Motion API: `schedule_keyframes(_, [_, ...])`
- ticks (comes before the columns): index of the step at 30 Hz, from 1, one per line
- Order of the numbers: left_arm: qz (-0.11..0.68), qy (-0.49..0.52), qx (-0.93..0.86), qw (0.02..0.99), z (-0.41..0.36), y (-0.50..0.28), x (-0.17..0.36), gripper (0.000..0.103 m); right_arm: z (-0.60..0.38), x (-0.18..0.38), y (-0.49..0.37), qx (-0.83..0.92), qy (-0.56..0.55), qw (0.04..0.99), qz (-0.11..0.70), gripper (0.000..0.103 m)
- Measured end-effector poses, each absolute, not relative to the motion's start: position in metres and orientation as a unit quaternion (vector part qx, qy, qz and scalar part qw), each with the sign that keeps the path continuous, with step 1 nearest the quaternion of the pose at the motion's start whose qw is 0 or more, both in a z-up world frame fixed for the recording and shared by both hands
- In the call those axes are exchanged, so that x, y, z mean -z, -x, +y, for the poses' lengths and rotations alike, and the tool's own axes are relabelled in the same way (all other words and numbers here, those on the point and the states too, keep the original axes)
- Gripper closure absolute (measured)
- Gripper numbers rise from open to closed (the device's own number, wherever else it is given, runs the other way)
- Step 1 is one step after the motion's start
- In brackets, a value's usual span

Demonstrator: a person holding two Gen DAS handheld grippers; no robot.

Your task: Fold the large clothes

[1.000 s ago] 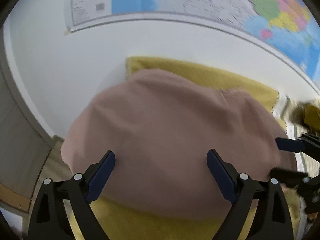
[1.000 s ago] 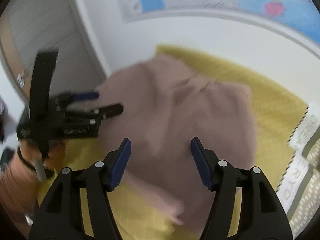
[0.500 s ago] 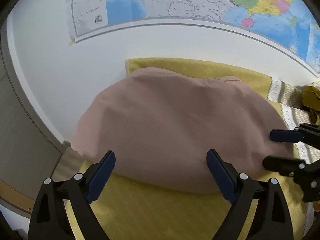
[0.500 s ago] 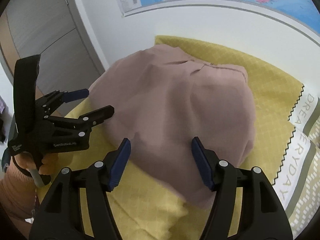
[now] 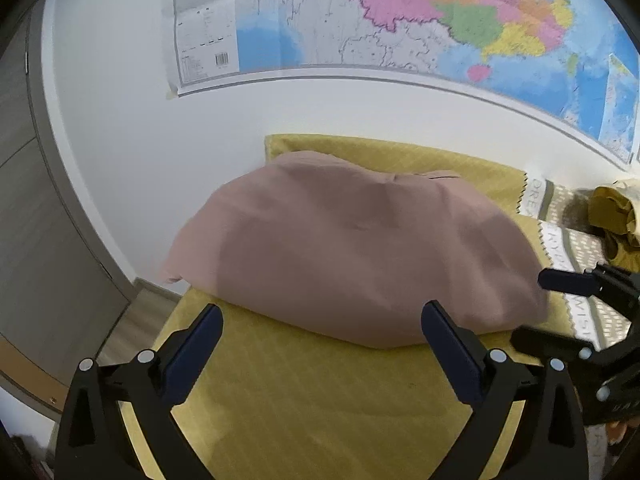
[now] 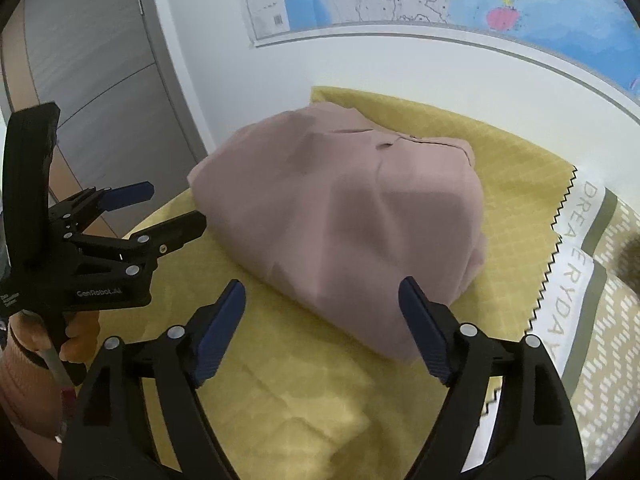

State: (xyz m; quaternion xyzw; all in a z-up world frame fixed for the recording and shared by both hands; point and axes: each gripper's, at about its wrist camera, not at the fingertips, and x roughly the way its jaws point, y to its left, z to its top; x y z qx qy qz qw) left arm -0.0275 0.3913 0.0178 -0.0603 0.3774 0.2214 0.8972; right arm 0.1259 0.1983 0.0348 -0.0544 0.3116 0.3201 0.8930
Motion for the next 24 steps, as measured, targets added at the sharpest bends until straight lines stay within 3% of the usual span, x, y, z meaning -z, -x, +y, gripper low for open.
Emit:
schedule_keyframes(7, [0.367, 0.065, -0.238, 0.897, 0.372, 0.042, -0.025, 0.007, 0.189, -0.037, -0.101, -0.316, 0.047, 0.9, 0.295, 0.006])
schedule_keyframes(24, [0.355, 0.082, -0.267, 0.892, 0.338, 0.081, -0.033, 0.007, 0.166, -0.041, -0.059, -0.305, 0.018, 0.91, 0.281, 0.006])
